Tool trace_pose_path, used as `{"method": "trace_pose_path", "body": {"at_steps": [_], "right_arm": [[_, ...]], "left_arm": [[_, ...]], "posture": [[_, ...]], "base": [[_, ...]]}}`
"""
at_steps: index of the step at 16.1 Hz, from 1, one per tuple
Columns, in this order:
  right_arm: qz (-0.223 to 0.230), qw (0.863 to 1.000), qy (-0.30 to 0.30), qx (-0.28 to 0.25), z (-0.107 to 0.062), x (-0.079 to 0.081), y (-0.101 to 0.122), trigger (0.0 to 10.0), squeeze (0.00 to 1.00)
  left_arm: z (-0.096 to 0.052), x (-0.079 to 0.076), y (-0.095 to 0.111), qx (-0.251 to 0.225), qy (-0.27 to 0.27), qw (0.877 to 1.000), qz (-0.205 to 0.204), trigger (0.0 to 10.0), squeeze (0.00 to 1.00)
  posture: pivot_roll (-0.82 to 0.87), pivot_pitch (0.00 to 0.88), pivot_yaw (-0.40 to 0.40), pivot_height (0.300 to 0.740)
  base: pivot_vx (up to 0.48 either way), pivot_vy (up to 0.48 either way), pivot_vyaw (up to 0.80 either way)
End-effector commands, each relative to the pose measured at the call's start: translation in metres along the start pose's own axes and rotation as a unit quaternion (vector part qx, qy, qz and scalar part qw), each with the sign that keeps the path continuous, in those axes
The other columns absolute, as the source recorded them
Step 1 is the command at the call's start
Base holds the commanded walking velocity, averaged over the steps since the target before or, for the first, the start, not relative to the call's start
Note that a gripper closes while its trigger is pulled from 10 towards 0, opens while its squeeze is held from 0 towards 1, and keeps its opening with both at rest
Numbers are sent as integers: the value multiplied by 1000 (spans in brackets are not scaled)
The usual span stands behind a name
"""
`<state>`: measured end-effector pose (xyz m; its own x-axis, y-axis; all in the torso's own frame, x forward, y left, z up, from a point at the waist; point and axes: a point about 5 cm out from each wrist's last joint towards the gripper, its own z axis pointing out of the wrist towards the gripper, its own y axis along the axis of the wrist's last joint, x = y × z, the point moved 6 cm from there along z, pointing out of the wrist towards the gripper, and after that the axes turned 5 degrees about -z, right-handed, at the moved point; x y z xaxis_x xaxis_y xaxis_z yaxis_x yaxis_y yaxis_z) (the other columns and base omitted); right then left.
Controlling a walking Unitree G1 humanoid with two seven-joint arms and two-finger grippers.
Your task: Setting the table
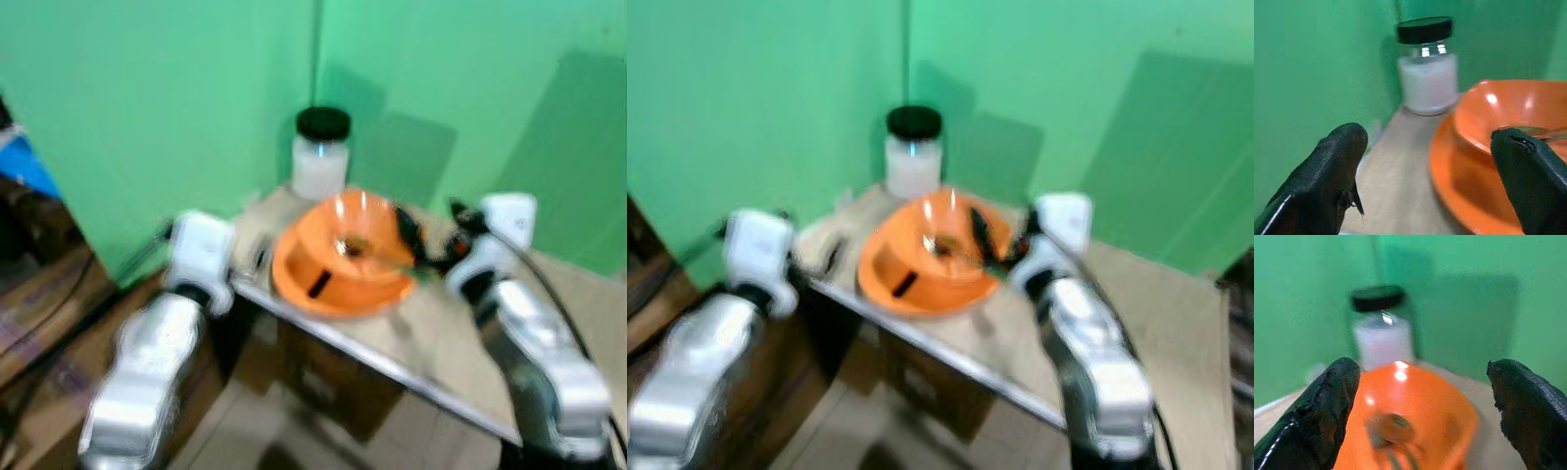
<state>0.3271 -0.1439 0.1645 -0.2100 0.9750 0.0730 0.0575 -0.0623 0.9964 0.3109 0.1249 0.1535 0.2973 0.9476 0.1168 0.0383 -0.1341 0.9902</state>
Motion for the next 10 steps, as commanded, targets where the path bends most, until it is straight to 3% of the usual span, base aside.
{"method": "trace_pose_path", "body": {"at_steps": [1,7,10], "right_arm": [[18,1000,4,-2,5,2,6,10000,0],[62,997,-9,51,26,-15,8,10000,0],[85,991,-35,99,48,-34,-5,10000,0]], "left_arm": [[0,4,4,-7,2,1000,4,10000,0],[4,-9,5,-11,-60,998,22,10000,0],[7,-14,4,-11,-89,995,37,10000,0]], "posture": [[98,0,-40,740],[77,0,-28,740],[67,0,-23,740]], "base": [[0,0,0],[0,0,0],[0,0,0]]}}
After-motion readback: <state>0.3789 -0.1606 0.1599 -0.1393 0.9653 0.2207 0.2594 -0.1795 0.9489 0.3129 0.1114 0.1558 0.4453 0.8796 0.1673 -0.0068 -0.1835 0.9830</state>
